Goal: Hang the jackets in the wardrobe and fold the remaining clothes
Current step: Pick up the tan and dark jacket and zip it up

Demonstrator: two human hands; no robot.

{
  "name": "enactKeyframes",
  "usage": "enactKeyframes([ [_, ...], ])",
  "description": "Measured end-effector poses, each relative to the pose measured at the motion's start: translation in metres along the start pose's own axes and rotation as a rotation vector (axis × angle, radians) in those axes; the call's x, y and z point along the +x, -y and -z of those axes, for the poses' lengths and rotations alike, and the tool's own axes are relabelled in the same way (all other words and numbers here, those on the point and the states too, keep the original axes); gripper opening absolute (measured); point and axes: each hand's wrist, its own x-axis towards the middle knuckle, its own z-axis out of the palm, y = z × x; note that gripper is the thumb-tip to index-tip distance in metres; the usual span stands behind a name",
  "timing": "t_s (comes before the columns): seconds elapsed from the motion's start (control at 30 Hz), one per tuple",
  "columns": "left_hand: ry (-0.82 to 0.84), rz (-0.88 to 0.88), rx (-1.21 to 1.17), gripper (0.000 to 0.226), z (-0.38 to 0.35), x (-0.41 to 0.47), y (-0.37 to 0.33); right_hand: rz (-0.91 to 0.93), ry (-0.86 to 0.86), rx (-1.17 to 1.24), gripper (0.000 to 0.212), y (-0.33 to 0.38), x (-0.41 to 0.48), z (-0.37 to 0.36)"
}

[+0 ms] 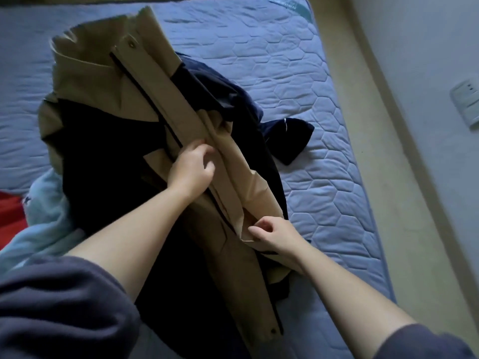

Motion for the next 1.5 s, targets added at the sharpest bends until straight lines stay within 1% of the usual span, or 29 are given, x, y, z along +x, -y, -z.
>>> enactKeyframes([
  [0.07,-0.05,-0.007,0.049,0.032,-0.017,-0.029,0.012,0.068,0.037,-0.197,0.035,-0.025,-0.008,0.002],
  [0.13,-0.117,0.008,0.091,0.027,-0.034,-0.058,0.016,0.143,0.043,-0.439,0.035,-0.047,-0.013,0.012],
  [0.2,-0.133,0.081,0.077,0.025,-0.053,-0.084,0.015,0.198,0.058,-0.645,0.032,-0.063,-0.017,0.022],
  [0.23,-0.109,0.136,0.038,0.024,-0.063,-0.096,0.011,0.201,0.074,-0.682,0.03,-0.071,-0.019,0.026],
  [0.3,-0.043,0.298,-0.108,0.026,-0.086,-0.116,0.0,0.16,0.135,-0.59,0.031,-0.08,-0.026,0.031],
  [0.37,0.004,0.524,-0.304,0.037,-0.108,-0.129,-0.013,0.107,0.189,-0.402,0.035,-0.086,-0.034,0.032],
  [0.43,0.045,0.75,-0.51,0.056,-0.126,-0.136,-0.023,0.014,0.284,-0.135,0.034,-0.092,-0.043,0.028],
  [0.47,0.093,0.828,-0.569,0.06,-0.134,-0.138,-0.027,-0.046,0.349,0.013,0.031,-0.095,-0.048,0.024],
  [0.5,0.161,0.871,-0.597,0.056,-0.141,-0.141,-0.03,-0.098,0.397,0.123,0.027,-0.1,-0.054,0.019],
  [0.53,0.231,0.888,-0.61,0.047,-0.148,-0.144,-0.034,-0.132,0.423,0.182,0.023,-0.106,-0.059,0.014],
  [0.6,0.296,0.897,-0.618,0.025,-0.16,-0.152,-0.04,-0.157,0.433,0.183,0.018,-0.118,-0.065,0.005],
  [0.63,0.302,0.906,-0.628,0.018,-0.165,-0.156,-0.042,-0.175,0.426,0.166,0.017,-0.125,-0.068,0.001],
  [0.7,0.321,0.956,-0.672,0.015,-0.174,-0.166,-0.043,-0.235,0.375,0.159,0.014,-0.138,-0.074,-0.005],
  [0.8,0.371,1.045,-0.779,0.022,-0.184,-0.182,-0.044,-0.248,0.238,0.136,0.025,-0.156,-0.081,-0.011],
  [0.9,0.434,1.057,-0.83,0.027,-0.19,-0.193,-0.048,-0.181,0.092,0.026,0.025,-0.168,-0.085,-0.018],
  [1.03,0.412,1.04,-0.958,0.026,-0.188,-0.199,-0.056,-0.099,-0.094,0.15,0.019,-0.173,-0.095,-0.021],
  [1.1,0.396,1.001,-0.99,0.025,-0.185,-0.203,-0.058,-0.045,-0.068,0.221,0.02,-0.17,-0.103,-0.021],
  [1.17,0.365,0.964,-0.986,0.025,-0.181,-0.206,-0.059,-0.005,0.026,0.319,0.018,-0.169,-0.11,-0.022],
  [1.23,0.353,0.928,-0.993,0.025,-0.179,-0.21,-0.058,-0.007,0.081,0.367,0.014,-0.168,-0.113,-0.022],
  [1.33,0.324,0.881,-1.03,0.018,-0.178,-0.214,-0.059,-0.154,0.098,0.521,0.013,-0.166,-0.115,-0.024],
  [1.4,0.31,0.861,-1.032,0.02,-0.18,-0.218,-0.057,-0.269,0.136,0.617,0.014,-0.167,-0.115,-0.03],
  [1.43,0.332,0.845,-0.999,0.019,-0.181,-0.222,-0.055,-0.305,0.152,0.651,0.014,-0.167,-0.117,-0.033],
  [1.5,0.44,0.793,-0.879,0.014,-0.183,-0.231,-0.053,-0.319,0.136,0.708,0.012,-0.168,-0.121,-0.039],
])
